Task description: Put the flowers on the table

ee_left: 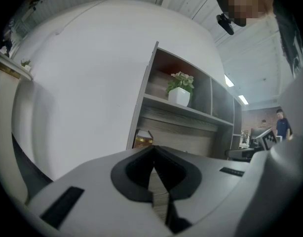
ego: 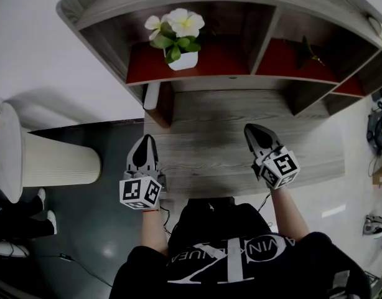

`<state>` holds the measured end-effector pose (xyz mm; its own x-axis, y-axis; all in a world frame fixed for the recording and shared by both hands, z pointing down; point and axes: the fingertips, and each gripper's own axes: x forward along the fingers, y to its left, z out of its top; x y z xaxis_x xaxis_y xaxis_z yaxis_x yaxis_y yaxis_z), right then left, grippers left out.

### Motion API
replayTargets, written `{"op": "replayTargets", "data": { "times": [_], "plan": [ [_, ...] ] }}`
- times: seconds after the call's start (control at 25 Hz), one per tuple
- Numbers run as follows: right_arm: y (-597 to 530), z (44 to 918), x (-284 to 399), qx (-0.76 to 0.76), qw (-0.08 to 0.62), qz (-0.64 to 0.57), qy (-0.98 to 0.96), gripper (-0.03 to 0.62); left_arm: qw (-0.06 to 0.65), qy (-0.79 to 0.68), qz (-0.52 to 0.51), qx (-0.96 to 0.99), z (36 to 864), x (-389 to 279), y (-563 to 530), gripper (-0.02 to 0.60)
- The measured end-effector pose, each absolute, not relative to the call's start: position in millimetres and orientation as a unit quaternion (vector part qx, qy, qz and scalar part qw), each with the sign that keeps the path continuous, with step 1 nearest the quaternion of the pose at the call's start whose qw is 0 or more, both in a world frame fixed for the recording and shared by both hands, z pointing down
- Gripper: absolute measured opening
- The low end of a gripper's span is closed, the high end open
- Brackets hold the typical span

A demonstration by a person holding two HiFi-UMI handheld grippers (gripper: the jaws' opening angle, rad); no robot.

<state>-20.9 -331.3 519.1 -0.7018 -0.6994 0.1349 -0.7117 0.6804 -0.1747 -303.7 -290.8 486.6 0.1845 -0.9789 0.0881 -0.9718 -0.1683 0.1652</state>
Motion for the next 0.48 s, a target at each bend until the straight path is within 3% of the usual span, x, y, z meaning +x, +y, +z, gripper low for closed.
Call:
{"op": "replayTargets", "data": {
  "times": [0.48],
  "plan": [
    [-336.3, 516.6, -15.5, 0.395, 0.034, 0.097, -0.913, 0.009, 0.09, -0.643, -0.028, 0.76, 482.2, -309.8, -298.2, 0.005]
  ]
}}
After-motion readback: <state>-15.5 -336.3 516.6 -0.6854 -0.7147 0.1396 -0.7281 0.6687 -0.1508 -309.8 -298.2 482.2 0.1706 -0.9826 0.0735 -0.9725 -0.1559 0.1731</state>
